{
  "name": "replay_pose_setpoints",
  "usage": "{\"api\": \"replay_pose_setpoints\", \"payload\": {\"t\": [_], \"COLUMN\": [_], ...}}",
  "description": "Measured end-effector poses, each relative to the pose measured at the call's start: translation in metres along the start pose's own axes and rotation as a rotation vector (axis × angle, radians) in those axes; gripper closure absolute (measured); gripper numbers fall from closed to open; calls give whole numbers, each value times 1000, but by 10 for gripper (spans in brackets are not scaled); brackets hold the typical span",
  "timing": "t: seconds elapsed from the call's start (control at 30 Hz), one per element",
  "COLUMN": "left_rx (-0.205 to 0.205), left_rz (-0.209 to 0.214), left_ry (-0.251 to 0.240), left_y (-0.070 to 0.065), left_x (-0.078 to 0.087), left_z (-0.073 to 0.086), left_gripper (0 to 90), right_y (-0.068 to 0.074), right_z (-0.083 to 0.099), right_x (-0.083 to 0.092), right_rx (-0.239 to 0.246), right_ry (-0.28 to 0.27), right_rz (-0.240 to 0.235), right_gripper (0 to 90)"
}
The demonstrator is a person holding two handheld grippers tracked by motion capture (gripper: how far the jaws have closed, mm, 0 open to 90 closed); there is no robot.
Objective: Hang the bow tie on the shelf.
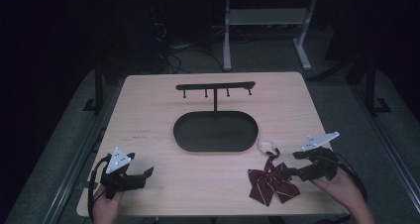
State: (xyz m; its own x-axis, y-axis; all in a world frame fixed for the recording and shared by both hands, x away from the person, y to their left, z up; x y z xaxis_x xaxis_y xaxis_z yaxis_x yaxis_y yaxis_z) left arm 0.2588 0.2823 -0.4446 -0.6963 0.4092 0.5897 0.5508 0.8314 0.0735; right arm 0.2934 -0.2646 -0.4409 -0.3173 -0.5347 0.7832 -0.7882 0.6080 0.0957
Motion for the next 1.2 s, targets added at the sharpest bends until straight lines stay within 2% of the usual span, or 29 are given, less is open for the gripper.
{"api": "replay_pose_setpoints", "payload": {"t": [0.23, 0.33, 0.4, 0.57, 0.7, 0.93, 1.07, 1.2], "left_rx": [-12, -4, -10, -10, -10, -13, -2, -13], "left_rz": [-2, -2, -2, -2, -2, -2, -3, -1], "left_ry": [5, 2, 5, 5, 5, 6, -7, 6], "left_y": [-1, 0, 0, 0, 0, 0, 0, 0], "left_x": [0, -1, 0, 0, 0, 1, 1, 2], "left_z": [0, 0, 0, 0, 0, -1, -1, -1], "left_gripper": [161, 161, 161, 161, 161, 161, 161, 161], "right_y": [0, -1, 0, 0, 0, 2, 2, 0], "right_z": [-8, -13, -16, -22, -27, -36, -40, -48], "right_x": [-1, -1, 0, 0, -1, -3, -4, -6], "right_rx": [12, 25, 14, 31, 25, 48, 44, 52], "right_ry": [12, 19, 25, 33, 42, 54, 61, 72], "right_rz": [-7, -7, -12, -16, -33, -28, -26, -21], "right_gripper": [319, 321, 320, 322, 331, 336, 337, 338]}}
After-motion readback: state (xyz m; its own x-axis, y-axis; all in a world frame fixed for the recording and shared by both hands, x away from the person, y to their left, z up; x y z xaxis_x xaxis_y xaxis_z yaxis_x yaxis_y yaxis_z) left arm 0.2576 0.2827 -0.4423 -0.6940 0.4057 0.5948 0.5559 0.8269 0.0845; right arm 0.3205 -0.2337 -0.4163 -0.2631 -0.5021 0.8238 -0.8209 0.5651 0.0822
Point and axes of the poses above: each handheld gripper's, and its own axes: x roughly backward along the jaws, z roughly out of its underside, y roughly to its left, the point moved 2 cm from there along -x, roughly forward along the jaws, and after that the axes turned 1 degree about -z, right-handed, at the moved point
